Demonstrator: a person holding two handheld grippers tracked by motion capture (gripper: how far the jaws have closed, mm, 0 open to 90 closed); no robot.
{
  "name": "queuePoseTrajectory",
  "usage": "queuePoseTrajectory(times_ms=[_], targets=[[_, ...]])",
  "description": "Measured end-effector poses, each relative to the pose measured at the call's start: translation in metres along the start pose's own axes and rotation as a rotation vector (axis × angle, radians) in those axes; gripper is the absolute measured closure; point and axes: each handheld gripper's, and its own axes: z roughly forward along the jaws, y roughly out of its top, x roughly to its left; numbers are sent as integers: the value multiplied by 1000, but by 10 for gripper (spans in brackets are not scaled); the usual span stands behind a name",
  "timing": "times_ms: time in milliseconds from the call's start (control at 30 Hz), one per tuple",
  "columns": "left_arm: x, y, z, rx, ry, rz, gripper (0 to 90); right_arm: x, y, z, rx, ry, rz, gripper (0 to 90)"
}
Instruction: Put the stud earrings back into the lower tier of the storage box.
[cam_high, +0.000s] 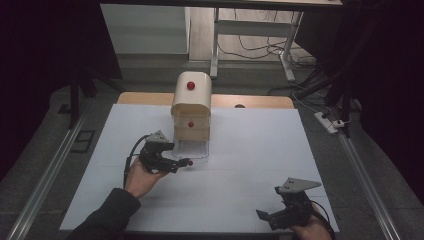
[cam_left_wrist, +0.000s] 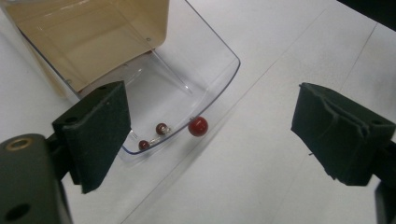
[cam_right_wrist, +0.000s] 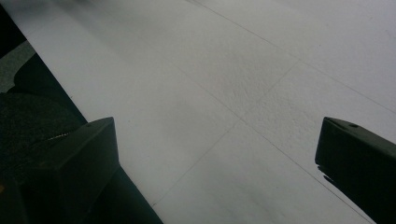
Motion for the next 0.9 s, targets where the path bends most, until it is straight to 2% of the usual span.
queuePoseTrajectory(times_ms=[167, 467, 633, 800, 900], targets=[[-3, 0, -3, 3, -17, -2, 98, 0, 0, 0, 0, -1, -3, 0], [-7, -3, -12, -9, -22, -11, 65, 1, 0, -1, -4, -6, -11, 0], [-6, -5, -16, -13, -46, -28, 40, 0, 0, 0, -5, -1, 2, 0], [-11, -9, -20, -9, -26, -19, 10, 0, 0, -1, -10, -9, 2, 0], [-13, -15, -25, -14, -27, -17, 0, -2, 0, -1, -11, -2, 21, 0]])
